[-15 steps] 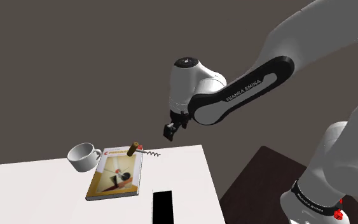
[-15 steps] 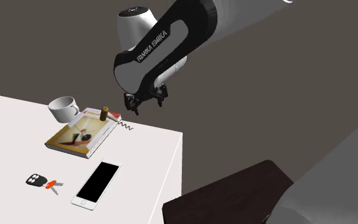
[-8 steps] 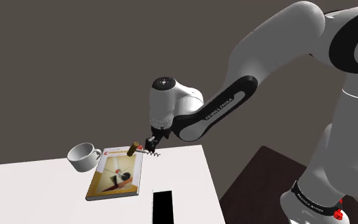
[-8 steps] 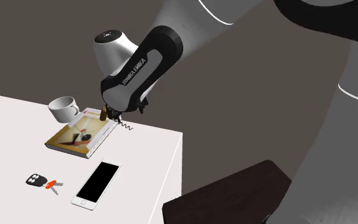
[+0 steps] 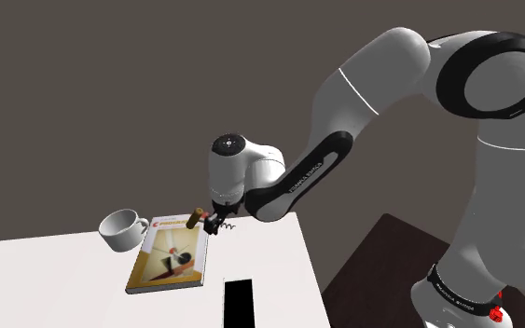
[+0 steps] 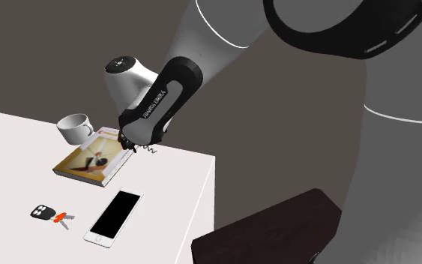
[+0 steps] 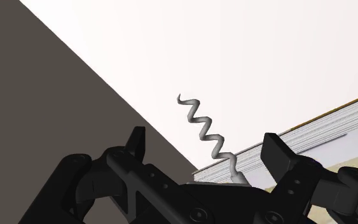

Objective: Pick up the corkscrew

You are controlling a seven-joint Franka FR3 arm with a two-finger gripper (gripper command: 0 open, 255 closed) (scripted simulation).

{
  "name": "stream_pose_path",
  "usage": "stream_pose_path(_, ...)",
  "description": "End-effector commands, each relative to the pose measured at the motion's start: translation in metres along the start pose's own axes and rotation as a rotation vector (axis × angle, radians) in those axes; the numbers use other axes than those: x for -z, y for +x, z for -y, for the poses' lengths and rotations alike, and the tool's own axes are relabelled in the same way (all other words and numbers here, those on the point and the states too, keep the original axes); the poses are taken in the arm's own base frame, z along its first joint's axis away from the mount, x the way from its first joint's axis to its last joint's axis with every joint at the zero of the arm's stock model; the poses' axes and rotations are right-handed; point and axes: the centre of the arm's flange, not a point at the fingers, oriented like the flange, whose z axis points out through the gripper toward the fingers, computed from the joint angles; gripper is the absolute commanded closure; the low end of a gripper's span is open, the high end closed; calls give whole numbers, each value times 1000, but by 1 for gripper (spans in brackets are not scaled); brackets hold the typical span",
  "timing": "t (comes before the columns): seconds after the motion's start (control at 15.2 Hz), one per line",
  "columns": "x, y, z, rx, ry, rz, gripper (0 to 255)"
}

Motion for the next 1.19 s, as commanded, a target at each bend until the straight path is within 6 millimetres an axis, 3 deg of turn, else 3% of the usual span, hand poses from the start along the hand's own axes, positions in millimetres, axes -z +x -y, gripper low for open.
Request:
stream_pose_path(0.0,-10,-2,1,0,0,0,0)
stream_pose_path(0.2,-13,-3,1,0,0,0,0)
stream_pose_path(0.26,-13,-3,1,0,0,0,255)
stream_pose_path(0.86,-13,-3,1,0,0,0,255)
stream_pose_path(1.12,7,2,-1,0,0,0,255)
